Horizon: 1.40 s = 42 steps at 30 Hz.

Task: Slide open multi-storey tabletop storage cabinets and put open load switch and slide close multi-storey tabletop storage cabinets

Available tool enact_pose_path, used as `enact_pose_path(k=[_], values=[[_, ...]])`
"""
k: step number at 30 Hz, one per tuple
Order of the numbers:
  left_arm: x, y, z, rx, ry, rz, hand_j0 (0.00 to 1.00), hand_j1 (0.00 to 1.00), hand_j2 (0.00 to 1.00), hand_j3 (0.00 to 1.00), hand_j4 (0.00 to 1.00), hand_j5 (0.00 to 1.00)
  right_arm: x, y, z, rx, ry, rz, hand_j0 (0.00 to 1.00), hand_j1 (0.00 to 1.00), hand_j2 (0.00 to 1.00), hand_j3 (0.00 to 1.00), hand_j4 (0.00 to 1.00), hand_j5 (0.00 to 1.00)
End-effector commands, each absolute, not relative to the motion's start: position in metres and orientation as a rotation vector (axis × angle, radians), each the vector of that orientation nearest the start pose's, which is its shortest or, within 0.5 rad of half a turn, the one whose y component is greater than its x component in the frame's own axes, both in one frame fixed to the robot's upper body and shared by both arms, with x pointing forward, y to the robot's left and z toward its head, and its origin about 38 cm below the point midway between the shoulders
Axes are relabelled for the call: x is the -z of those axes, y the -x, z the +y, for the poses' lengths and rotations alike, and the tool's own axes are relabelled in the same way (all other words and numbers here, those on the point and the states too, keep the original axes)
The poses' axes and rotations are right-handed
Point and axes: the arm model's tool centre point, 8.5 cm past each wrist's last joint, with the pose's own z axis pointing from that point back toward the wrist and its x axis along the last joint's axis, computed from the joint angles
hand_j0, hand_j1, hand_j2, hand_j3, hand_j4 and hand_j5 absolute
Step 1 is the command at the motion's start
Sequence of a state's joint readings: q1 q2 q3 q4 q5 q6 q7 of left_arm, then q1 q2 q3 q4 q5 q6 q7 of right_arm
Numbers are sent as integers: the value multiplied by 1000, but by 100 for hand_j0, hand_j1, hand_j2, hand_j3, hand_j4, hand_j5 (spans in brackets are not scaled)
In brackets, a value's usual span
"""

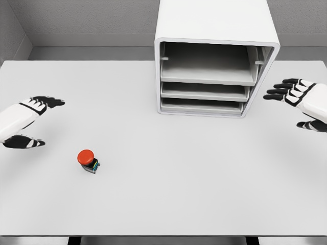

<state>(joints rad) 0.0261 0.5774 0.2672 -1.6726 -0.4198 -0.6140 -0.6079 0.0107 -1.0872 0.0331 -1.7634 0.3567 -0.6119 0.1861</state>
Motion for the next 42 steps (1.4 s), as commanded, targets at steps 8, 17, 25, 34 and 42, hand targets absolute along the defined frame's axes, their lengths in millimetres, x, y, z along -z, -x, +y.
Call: enact_pose_path(k=[8,17,25,34,42], values=[[-190,-309,382,1643,-607,-1505,100,100,100,100,100,100,-249,-339,-368,-1771,601,-1735,64,64,64,64,64,64],[-164,-309,351,1745,-497,-1472,100,100,100,100,100,100,-232,-346,-329,-1696,494,-1862,68,68,68,68,68,68],[-154,-308,338,1778,-439,-1469,100,100,100,100,100,100,-226,-354,-295,-1672,415,-1948,69,69,69,69,69,69],[-151,-307,331,1787,-414,-1476,100,100,100,100,100,100,-244,-367,-271,-1657,423,-2048,71,71,71,71,71,71],[-147,-309,317,1813,-372,-1493,100,100,100,100,100,100,-246,-378,-242,-1679,403,-2098,71,71,71,71,71,71]])
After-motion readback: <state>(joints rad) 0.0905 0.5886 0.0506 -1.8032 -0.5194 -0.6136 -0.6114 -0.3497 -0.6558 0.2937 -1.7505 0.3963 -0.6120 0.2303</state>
